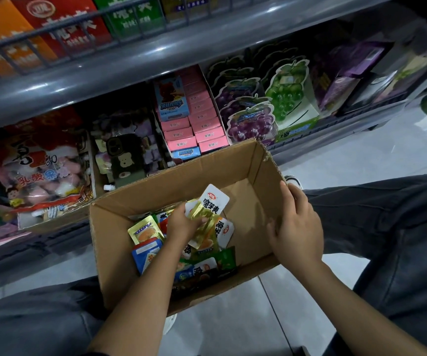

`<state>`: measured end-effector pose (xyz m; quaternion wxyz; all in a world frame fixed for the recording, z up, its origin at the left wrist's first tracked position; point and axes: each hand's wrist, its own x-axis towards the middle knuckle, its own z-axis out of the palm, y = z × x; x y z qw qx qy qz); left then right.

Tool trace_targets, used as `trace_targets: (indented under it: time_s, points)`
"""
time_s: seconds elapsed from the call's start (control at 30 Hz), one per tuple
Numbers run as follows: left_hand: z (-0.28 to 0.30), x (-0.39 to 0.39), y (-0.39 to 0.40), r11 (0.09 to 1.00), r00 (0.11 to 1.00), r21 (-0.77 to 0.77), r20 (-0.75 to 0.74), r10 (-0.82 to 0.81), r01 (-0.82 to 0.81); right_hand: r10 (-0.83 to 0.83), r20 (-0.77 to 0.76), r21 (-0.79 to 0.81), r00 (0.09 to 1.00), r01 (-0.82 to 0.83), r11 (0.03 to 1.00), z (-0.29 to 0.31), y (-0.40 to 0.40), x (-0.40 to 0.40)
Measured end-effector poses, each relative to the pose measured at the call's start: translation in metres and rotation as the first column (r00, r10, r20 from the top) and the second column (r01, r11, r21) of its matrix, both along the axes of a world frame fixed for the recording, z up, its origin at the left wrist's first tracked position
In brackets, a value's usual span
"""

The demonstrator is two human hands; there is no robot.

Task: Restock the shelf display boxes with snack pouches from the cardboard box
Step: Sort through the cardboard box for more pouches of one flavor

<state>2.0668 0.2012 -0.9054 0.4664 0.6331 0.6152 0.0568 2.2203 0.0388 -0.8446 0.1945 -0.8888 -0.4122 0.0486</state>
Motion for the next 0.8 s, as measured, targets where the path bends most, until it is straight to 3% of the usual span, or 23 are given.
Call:
trace_targets:
  time_s: [0.17, 0.43, 0.67, 0.8]
  points:
    - [0.026, 0.013, 0.007, 0.996, 0.987, -0.043, 0.137, 0.079, -0.073, 0.005, -0.040, -0.030, 0.999, -0.006, 1.000, 0.002, 0.001, 0.001]
    - [0.097, 0.025, 0.019, 0.999, 0.957, -0.003, 0.286, 0.039, -0.040, 0.047, -0.175, 0.013, 0.983, -0.045, 0.999, 0.028, 0.011, 0.005]
    - [0.171, 0.013, 0.029, 0.996, 0.897, -0.030, 0.432, 0.088, -0.083, 0.227, -0.281, 0.213, 0.932, -0.170, 0.962, 0.084, 0.047, 0.014]
    - [0.203, 0.004, 0.027, 0.989, 0.842, -0.127, 0.522, 0.137, -0.081, 0.448, -0.349, 0.226, 0.823, -0.391, 0.892, 0.122, 0.071, 0.017]
